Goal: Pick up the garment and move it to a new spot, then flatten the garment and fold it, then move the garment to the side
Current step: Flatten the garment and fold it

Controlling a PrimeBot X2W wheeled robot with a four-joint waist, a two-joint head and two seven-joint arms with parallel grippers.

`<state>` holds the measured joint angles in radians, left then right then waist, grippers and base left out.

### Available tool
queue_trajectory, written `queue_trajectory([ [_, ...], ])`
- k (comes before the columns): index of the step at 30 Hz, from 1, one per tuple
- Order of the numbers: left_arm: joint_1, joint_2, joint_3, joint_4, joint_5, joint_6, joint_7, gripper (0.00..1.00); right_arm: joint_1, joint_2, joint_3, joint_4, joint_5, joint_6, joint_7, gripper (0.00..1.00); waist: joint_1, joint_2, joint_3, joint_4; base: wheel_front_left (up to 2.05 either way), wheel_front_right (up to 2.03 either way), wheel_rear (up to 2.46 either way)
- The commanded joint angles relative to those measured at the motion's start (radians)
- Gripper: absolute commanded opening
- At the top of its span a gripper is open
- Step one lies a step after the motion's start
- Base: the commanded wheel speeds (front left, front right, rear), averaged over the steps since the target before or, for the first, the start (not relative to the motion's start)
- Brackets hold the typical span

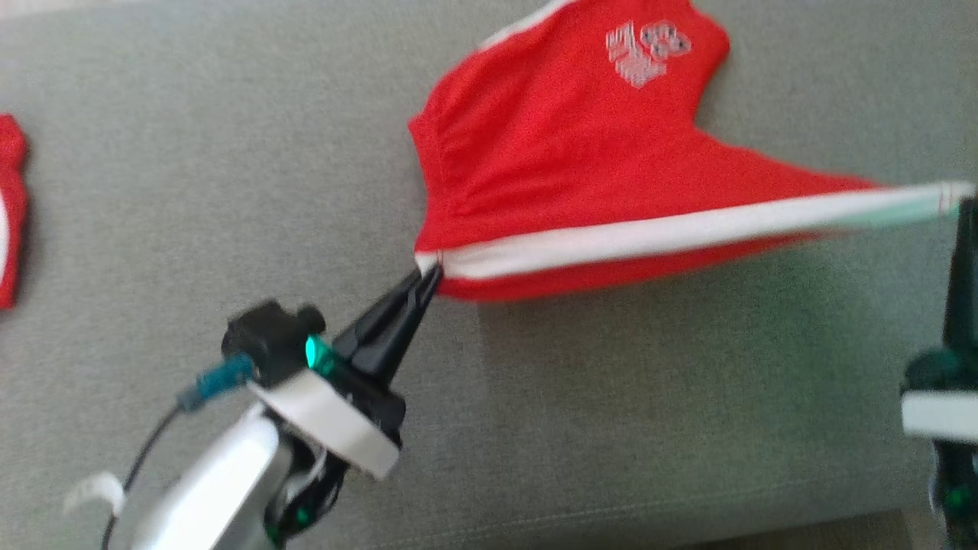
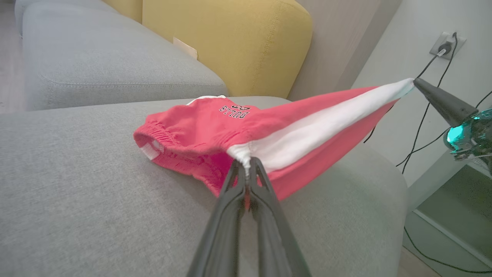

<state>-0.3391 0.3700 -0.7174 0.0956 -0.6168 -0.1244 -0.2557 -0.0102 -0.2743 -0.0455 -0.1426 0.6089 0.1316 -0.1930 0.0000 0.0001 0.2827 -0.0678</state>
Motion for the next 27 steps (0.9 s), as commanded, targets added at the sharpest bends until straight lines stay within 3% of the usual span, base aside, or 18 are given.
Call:
queue_trajectory([
  [1, -0.022, 0.014, 0.051, -0.038, 0.019, -0.006, -0.006, 0.0, 0.013, -0.016, 0.004, -0.045, 0.01, -0.001, 0.005, 0.0, 0.0, -0.0001, -0.025, 0.015, 0.0, 0.0, 0.0],
  [6, 0.118, 0.005, 0.084, -0.09, 0.088, -0.006, -0.006, 0.0, 0.176, -0.008, -0.026, -0.152, 0.039, -0.001, 0.046, 0.0, 0.0, -0.0001, -0.052, 0.045, 0.0, 0.0, 0.0],
  [13, 0.203, -0.008, 0.09, -0.155, 0.076, -0.006, -0.006, 0.0, 0.278, -0.005, -0.09, -0.275, 0.014, -0.001, 0.116, 0.0, 0.0, -0.0001, -0.051, 0.091, 0.0, 0.0, 0.0],
  [22, 0.015, -0.099, 0.041, -0.076, 0.018, -0.006, -0.006, 0.0, 0.019, -0.008, -0.112, -0.113, -0.126, -0.001, 0.199, 0.0, 0.0, -0.0001, -0.008, 0.137, 0.0, 0.0, 0.0],
  [27, -0.112, -0.154, 0.021, 0.014, -0.095, -0.006, -0.006, 0.0, -0.178, -0.021, -0.094, 0.025, -0.166, -0.001, 0.247, 0.0, 0.0, -0.0001, 0.026, 0.163, 0.0, 0.0, 0.0],
])
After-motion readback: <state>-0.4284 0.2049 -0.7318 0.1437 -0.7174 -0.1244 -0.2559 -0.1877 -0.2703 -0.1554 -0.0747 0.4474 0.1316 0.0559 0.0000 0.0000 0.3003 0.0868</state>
